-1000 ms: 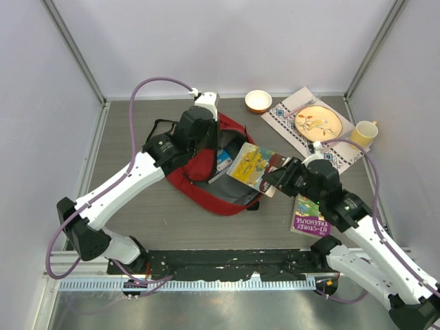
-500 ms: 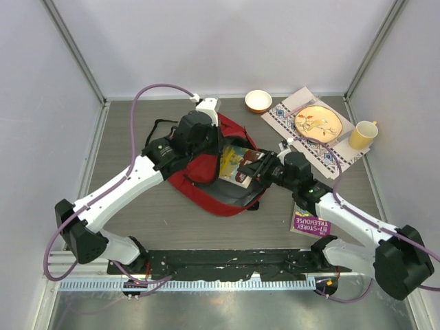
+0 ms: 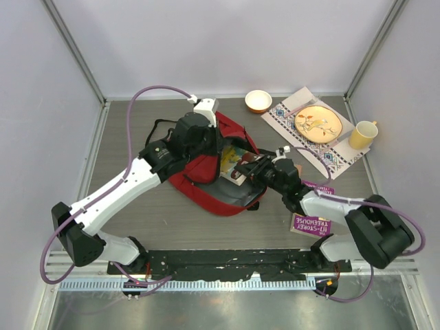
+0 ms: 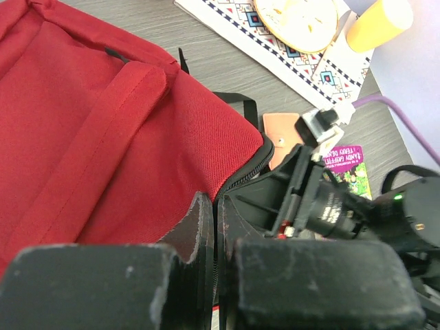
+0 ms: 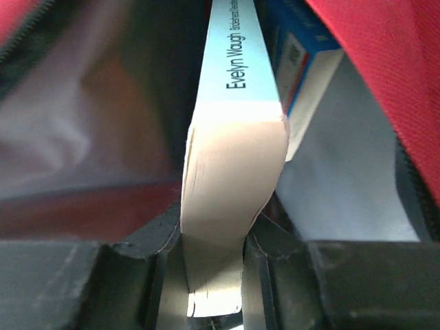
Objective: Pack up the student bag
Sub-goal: Place the book in the student bag.
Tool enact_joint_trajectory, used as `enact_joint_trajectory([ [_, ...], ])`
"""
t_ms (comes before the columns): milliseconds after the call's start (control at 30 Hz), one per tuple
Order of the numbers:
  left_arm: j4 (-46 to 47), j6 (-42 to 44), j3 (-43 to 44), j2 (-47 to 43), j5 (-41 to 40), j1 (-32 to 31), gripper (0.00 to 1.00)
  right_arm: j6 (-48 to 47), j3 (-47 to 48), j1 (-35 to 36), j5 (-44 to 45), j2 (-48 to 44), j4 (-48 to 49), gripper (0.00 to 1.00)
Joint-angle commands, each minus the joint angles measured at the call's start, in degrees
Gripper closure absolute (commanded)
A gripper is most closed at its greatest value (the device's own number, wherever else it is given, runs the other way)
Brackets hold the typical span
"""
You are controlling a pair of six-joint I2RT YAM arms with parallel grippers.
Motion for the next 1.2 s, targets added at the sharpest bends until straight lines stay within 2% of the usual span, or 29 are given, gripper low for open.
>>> enact_joint_trajectory([
  [0,5.8,-1.1,-0.1,-2.5,1.3,-0.2,1.00,-0.3,2.7,5.0,7.2,4.3,15.1,0.99],
  [167,5.0,-2.1,0.0,-2.3,1.6,-0.2,1.00,-3.6,6.9,8.7,17.3,11.3,17.6,0.99],
  [233,5.5,-2.6,-0.8,-2.5,2.1,-0.2,1.00,-3.0,8.7,9.3,20.6,15.9,20.9,0.99],
  [400,5.9,-3.5,-1.5,-2.7,2.9,-0.2,1.00,2.1,15.4,10.5,27.9,26.4,22.3,0.99],
  [500,5.9,-3.2,-1.3,-2.6,2.9,-0.2,1.00,4.3,18.8,11.2,27.7,31.7,21.3,0.79],
  [533,5.8,-3.2,-1.4,-2.6,2.9,-0.2,1.00,5.0,19.0,11.5,27.2,32.7,20.9,0.66],
  [567,5.7,-3.2,-1.3,-2.6,2.9,-0.2,1.00,4.4,18.8,11.7,26.6,32.8,20.6,0.59],
  [700,5.9,-2.7,-1.6,-2.6,2.9,-0.2,1.00,1.7,18.6,11.8,22.0,31.1,13.0,0.46],
  [733,6.0,-2.6,-1.8,-2.5,2.8,-0.2,1.00,-0.1,18.8,11.8,20.9,30.6,9.2,0.38],
  [800,6.0,-2.5,-1.9,-2.4,3.0,-0.2,1.00,-1.6,18.4,11.8,19.3,28.9,6.2,0.37],
  [833,6.0,-2.5,-2.0,-2.4,3.0,-0.2,1.00,-2.2,17.3,11.8,18.1,28.4,5.5,0.31],
  [900,6.4,-2.5,-2.3,-2.4,2.9,-0.2,1.00,-2.9,16.3,11.7,17.4,26.6,3.9,0.28],
  [1167,6.6,-2.5,-2.9,-2.4,2.8,-0.2,1.00,-5.8,12.9,11.7,15.4,21.2,-1.6,0.27],
])
